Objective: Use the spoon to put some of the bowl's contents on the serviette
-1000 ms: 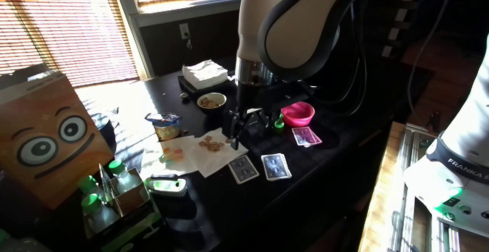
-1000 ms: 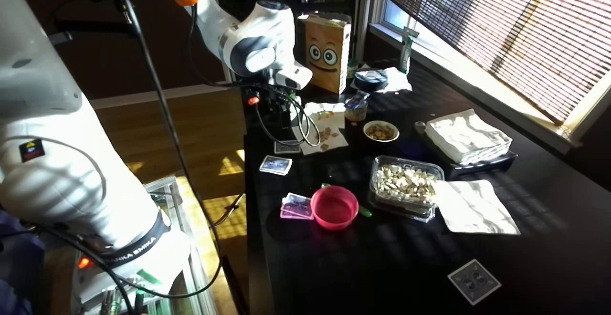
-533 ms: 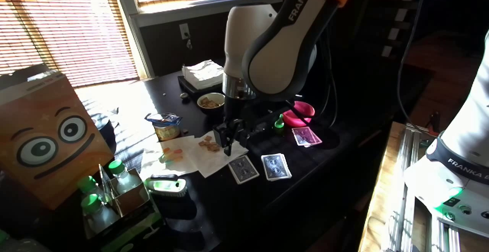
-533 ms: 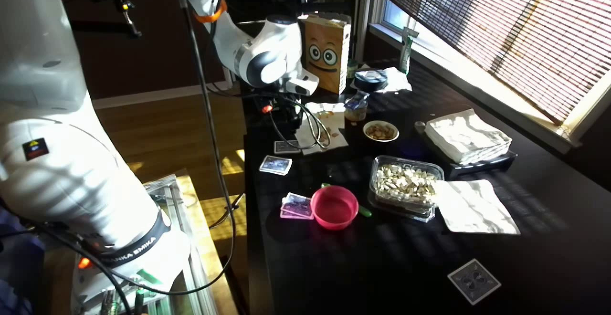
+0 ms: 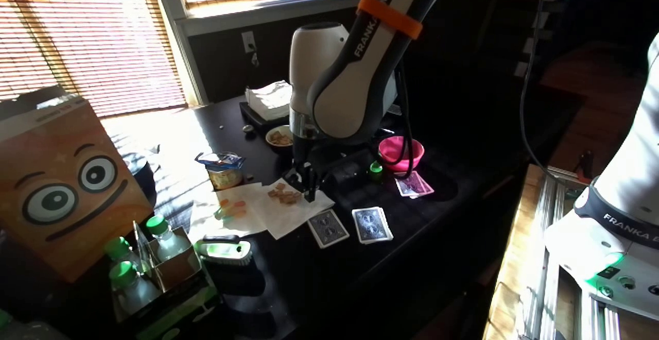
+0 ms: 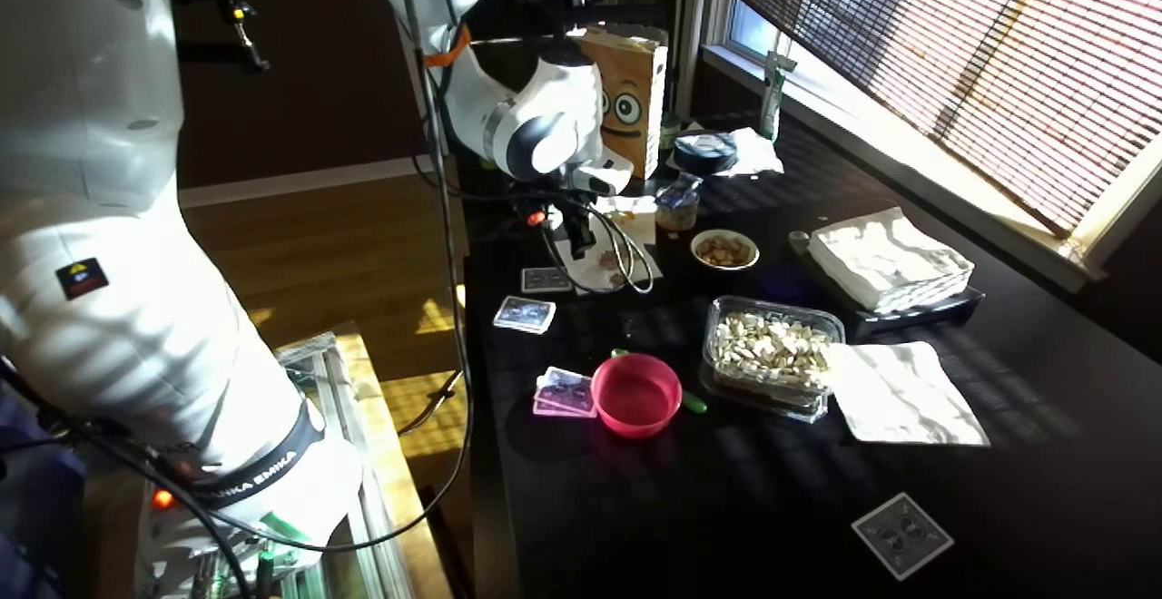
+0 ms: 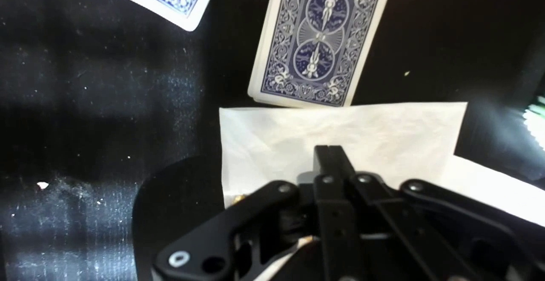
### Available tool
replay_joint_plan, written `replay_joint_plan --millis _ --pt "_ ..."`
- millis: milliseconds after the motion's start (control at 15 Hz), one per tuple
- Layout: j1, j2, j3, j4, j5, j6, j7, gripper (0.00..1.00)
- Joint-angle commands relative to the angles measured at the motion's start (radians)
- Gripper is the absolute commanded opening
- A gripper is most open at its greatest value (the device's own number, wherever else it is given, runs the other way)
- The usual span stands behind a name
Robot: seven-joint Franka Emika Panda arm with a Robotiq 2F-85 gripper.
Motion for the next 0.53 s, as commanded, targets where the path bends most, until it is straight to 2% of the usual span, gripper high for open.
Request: replay_joint_plan --millis 0,467 --pt "0.05 0.062 -0.054 0.07 -0.04 -0.021 0.062 0.0" --pt "0.056 0.114 -0.067 0.132 -0.029 -0.085 0.051 0.0"
